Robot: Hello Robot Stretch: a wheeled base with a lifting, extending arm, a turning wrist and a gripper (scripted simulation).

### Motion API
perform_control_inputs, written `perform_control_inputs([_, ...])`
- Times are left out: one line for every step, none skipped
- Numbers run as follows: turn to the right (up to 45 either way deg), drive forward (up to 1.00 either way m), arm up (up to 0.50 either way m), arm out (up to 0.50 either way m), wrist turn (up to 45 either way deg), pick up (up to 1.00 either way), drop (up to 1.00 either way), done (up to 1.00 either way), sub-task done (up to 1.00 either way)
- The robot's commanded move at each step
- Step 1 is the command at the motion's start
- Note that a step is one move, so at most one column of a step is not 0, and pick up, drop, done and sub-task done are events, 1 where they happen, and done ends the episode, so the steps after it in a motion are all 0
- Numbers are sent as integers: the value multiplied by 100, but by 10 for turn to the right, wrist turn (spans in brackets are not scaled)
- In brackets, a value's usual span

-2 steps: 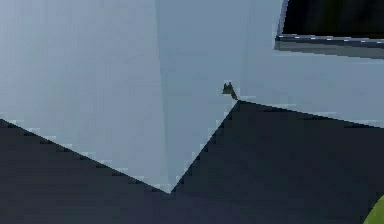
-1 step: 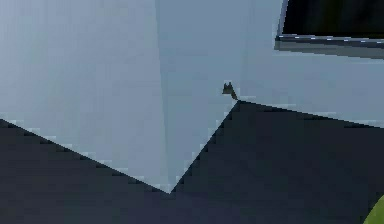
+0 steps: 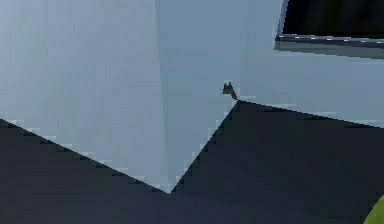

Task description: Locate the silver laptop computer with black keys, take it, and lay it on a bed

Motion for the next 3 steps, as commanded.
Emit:
perform_control_inputs([0, 0, 0, 0, 450, 0, 0, 0, 0])
perform_control_inputs([0, 0, 0, 0, 450, 0, 0, 0, 0])
perform_control_inputs([0, 0, 0, 0, 30, 0, 0, 0, 0])
